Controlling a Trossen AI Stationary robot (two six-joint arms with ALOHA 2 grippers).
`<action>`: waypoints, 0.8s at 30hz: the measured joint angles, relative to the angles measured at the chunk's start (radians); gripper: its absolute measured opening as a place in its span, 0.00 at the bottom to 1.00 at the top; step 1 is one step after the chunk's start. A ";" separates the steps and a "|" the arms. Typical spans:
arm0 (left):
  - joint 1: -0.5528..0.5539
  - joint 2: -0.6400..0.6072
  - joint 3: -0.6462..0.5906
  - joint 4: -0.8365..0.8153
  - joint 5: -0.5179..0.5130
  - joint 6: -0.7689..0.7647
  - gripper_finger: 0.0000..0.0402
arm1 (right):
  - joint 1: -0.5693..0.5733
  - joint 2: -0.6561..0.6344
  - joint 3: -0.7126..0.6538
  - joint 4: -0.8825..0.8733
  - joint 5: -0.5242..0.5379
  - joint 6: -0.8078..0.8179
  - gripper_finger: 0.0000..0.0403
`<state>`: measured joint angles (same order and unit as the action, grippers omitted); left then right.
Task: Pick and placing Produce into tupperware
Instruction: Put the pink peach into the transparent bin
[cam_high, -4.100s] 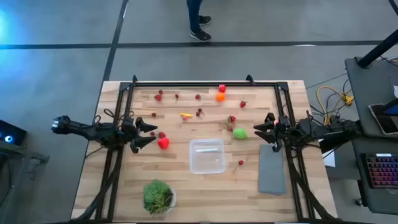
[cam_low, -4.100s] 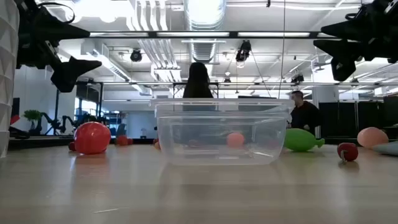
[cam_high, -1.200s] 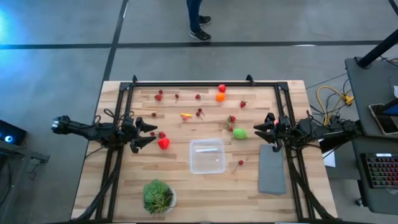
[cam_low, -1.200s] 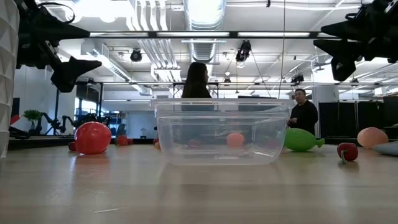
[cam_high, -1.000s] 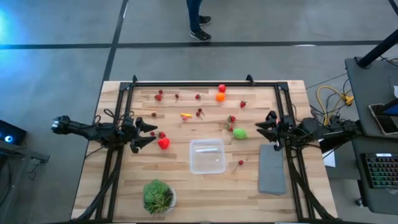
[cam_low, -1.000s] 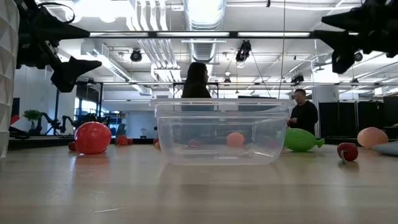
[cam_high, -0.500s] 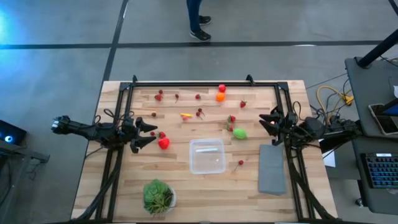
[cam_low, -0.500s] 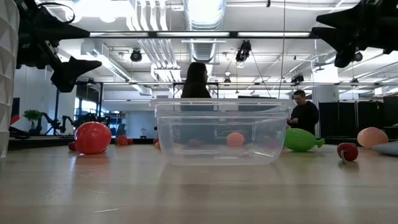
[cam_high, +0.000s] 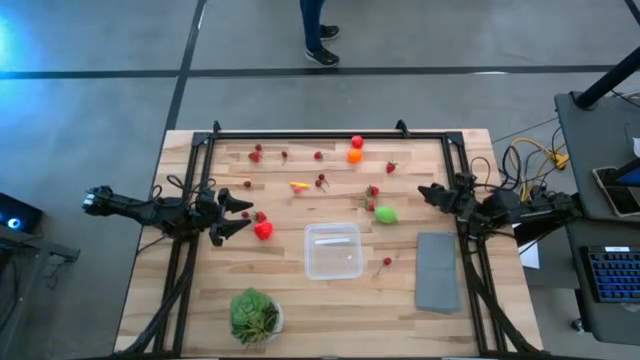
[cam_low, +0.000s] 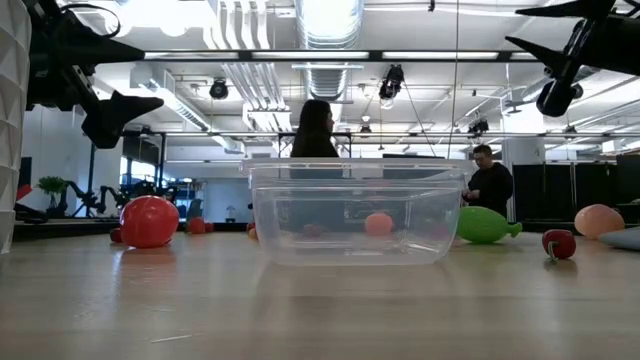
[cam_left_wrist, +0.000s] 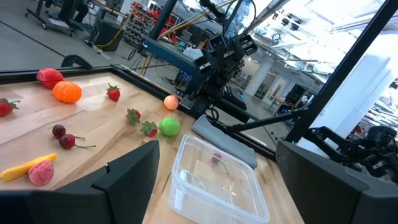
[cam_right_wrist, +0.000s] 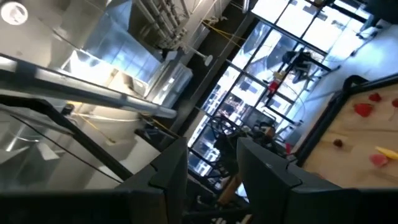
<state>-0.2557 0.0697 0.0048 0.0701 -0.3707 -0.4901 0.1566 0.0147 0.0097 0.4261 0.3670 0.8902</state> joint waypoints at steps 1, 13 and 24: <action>0.000 0.000 0.000 0.000 0.000 0.000 0.77 | 0.000 0.000 0.000 0.004 0.000 0.000 0.33; 0.000 0.000 0.000 0.034 -0.006 0.000 0.77 | 0.000 0.000 0.000 0.054 0.218 -0.077 0.33; 0.000 0.000 0.000 0.322 -0.008 -0.186 0.77 | 0.000 0.065 0.100 0.221 0.345 -0.314 0.33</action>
<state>-0.2558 0.0692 0.0048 0.3918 -0.3791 -0.6758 0.1562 0.0798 0.1099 0.6475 0.7115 0.5759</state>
